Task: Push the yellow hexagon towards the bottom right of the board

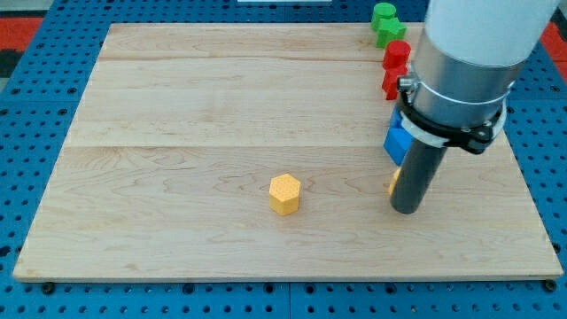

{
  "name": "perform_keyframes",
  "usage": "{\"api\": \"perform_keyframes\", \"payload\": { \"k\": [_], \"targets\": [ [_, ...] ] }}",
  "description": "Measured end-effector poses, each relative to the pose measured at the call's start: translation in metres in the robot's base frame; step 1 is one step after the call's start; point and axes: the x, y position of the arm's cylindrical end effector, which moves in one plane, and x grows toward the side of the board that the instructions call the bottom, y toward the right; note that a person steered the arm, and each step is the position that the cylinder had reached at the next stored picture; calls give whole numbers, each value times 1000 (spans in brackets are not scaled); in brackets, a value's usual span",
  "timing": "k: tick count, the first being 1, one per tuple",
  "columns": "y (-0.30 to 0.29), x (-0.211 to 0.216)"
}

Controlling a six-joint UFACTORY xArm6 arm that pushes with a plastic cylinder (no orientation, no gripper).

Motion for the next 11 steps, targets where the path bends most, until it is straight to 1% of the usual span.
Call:
{"api": "perform_keyframes", "payload": {
  "k": [1, 2, 3, 4, 5, 6, 7, 8, 9, 10, 11],
  "targets": [
    [-53, 18],
    [-135, 31],
    [-232, 53],
    [-230, -10],
    [-199, -27],
    [-144, -17],
    [-86, -17],
    [-56, -5],
    [-72, 5],
    [-117, -6],
    [-96, 5]
  ]
}}
